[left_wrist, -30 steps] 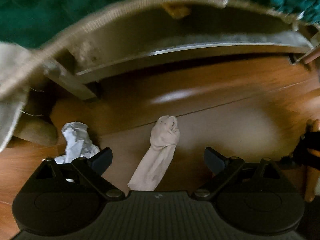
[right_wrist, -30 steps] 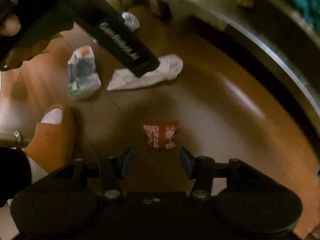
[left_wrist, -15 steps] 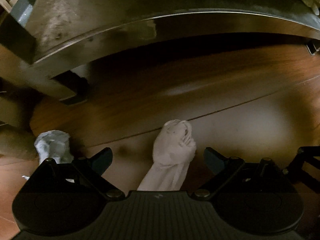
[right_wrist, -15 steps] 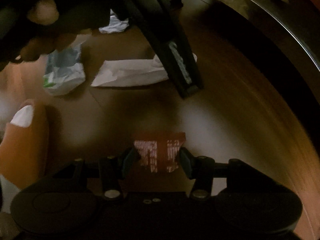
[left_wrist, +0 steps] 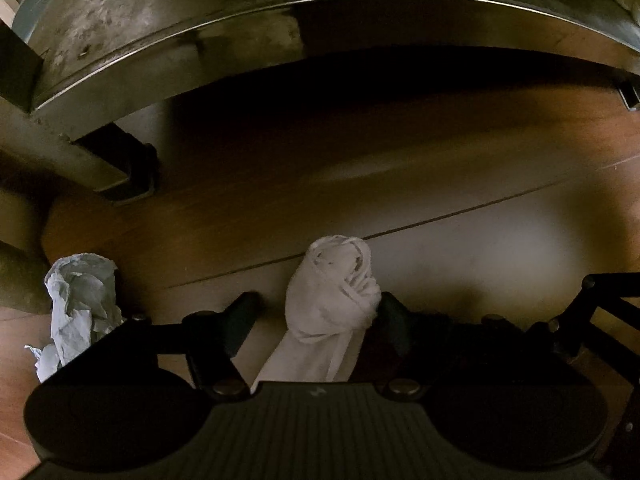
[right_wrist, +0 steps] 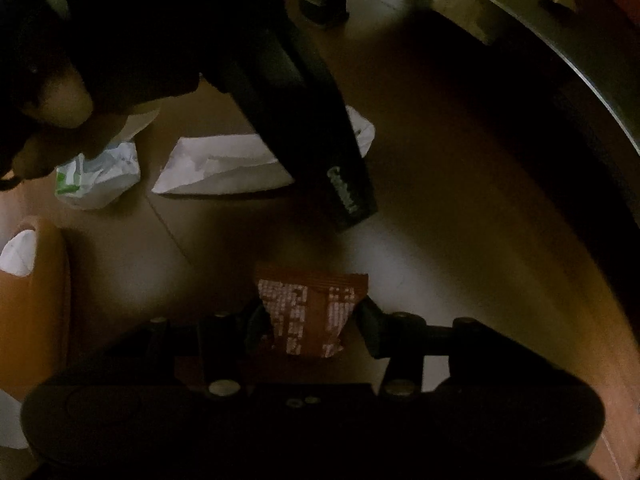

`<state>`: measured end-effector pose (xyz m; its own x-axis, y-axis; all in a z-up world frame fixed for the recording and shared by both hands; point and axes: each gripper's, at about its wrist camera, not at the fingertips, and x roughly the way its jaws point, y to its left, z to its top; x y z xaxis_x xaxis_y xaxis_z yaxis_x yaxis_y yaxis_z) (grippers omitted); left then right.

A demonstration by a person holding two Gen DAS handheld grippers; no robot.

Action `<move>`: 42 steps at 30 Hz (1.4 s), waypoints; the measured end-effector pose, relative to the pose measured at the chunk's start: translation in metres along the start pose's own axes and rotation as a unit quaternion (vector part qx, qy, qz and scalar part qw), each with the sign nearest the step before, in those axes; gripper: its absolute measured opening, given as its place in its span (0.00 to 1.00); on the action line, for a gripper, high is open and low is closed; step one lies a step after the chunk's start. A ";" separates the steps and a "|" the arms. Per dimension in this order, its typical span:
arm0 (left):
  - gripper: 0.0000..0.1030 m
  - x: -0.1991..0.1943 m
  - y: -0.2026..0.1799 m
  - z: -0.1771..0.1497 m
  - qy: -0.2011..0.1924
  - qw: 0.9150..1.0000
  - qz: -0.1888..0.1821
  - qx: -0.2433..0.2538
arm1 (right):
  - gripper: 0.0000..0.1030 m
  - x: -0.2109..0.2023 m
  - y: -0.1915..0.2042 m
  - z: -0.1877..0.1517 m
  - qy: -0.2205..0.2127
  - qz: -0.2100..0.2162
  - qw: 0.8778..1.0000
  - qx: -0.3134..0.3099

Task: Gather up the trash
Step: 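Reach left tool to white sock while right tool reaches red wrapper, then grasp the white sock with left tool while right tool grasps red wrapper, then lift the sock and red wrapper up over the teal wastebasket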

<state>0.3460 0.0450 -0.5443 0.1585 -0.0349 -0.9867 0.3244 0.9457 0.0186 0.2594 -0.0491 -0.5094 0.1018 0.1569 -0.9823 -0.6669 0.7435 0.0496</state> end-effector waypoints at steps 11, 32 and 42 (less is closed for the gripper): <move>0.27 -0.025 -0.004 -0.013 0.007 0.999 -0.029 -0.029 | 0.35 -0.026 -0.022 0.001 -0.009 -0.019 0.999 0.050; 0.26 -0.274 -0.011 -0.009 -0.080 0.993 -0.089 0.000 | 0.36 -0.263 -0.043 -0.028 -0.132 -0.037 0.975 0.176; 0.26 -0.418 -0.036 -0.021 -0.173 0.982 -0.078 -0.001 | 0.36 -0.393 -0.018 -0.031 -0.222 -0.043 0.959 0.172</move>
<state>0.2486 0.0324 -0.1362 0.4145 -0.2860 -0.8640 0.3671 0.9212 -0.1288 0.2087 -0.1437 -0.1300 0.5014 0.2898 -0.8152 -0.3663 0.9247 0.1035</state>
